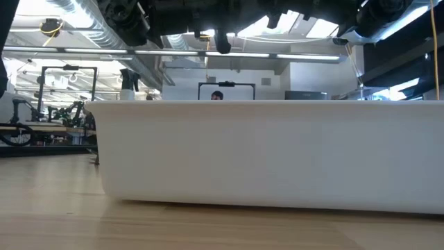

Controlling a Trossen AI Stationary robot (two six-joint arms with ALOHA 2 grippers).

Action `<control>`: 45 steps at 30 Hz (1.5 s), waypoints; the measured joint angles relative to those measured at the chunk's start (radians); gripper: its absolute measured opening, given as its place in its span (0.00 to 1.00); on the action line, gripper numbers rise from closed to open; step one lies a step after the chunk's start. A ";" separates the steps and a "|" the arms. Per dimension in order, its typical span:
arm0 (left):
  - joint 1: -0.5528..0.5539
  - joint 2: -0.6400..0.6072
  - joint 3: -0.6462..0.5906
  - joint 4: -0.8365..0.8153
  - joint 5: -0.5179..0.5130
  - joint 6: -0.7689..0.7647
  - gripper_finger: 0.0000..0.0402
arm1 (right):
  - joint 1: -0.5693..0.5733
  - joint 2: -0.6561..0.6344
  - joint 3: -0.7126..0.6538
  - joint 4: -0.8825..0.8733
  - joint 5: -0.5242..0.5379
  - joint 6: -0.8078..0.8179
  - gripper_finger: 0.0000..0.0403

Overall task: Sort silverware
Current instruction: Put the black spoon into the white silverware tray

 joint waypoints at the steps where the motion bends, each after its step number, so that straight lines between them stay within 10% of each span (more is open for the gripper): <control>1: 0.000 0.000 0.000 -0.001 0.001 0.006 0.02 | 0.000 0.000 0.000 -0.001 0.000 0.001 0.00; 17: 0.000 0.000 -0.001 -0.014 0.017 0.025 0.00 | 0.000 0.000 0.001 -0.031 0.001 0.006 0.05; 32: 0.002 0.000 0.000 -0.082 0.010 0.031 0.00 | 0.002 -0.035 0.000 -0.061 -0.008 -0.029 0.36; 45: 0.030 -0.056 0.001 -0.458 0.031 0.006 0.00 | 0.002 -0.254 -0.001 -0.504 0.231 -0.308 0.36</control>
